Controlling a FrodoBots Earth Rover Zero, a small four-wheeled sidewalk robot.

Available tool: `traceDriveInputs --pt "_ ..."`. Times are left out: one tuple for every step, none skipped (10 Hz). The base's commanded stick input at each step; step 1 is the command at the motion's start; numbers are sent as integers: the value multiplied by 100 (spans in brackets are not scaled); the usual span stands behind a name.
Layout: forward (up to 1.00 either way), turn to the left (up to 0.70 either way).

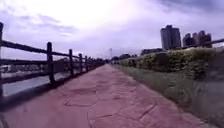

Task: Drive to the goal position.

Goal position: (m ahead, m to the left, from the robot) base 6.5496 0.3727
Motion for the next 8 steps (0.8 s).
traceDriveInputs --pt "100 9" --pt "100 24" --pt "100 17" --pt "100 3" --pt "100 0" --pt "100 0" --pt "100 0" --pt "100 0"
